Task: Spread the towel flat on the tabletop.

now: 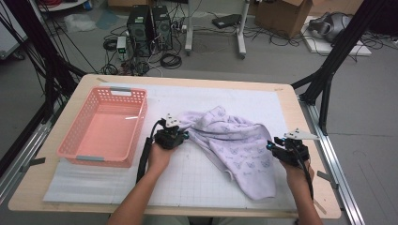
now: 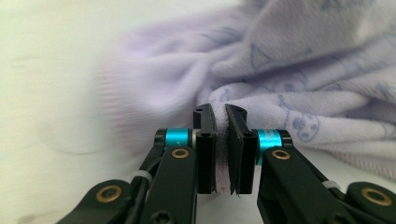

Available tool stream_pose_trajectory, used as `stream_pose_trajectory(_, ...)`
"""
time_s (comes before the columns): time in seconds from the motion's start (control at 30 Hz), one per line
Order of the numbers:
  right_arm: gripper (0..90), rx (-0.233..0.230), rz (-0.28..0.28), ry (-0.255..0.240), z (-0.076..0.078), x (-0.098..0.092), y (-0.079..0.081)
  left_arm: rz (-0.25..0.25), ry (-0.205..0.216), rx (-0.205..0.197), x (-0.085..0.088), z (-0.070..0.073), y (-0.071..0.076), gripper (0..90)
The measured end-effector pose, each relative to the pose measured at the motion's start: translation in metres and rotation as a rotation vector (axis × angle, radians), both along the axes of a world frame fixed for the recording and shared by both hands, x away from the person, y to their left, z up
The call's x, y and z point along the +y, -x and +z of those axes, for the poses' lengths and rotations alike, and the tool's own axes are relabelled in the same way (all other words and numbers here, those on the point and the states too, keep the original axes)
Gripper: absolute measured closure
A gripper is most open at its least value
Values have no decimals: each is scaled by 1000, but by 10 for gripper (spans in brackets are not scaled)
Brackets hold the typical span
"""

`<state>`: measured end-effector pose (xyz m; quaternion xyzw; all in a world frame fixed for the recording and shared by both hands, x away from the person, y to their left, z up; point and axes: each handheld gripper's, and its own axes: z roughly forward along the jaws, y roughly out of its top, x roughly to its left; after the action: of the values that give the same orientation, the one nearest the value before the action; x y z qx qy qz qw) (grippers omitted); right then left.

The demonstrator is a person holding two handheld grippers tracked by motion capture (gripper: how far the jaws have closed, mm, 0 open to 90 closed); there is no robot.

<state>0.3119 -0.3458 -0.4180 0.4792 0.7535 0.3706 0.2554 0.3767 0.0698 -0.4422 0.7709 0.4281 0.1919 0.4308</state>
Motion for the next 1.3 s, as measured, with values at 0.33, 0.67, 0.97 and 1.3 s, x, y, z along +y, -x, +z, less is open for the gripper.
stream_pose_trajectory(0.33,627,10,68,-29,-8,12,7,-19,59,4,2,3,6,560)
stream_pose_trajectory(0.67,610,-9,67,-32,-6,14,21,-173,167,-7,-2,5,50,530)
stream_pose_trajectory(0.97,608,-14,75,-21,-6,12,51,-310,157,39,-40,-7,84,554)
stream_pose_trajectory(1.3,609,-28,58,-48,-1,2,68,-401,65,88,-96,-7,90,462)
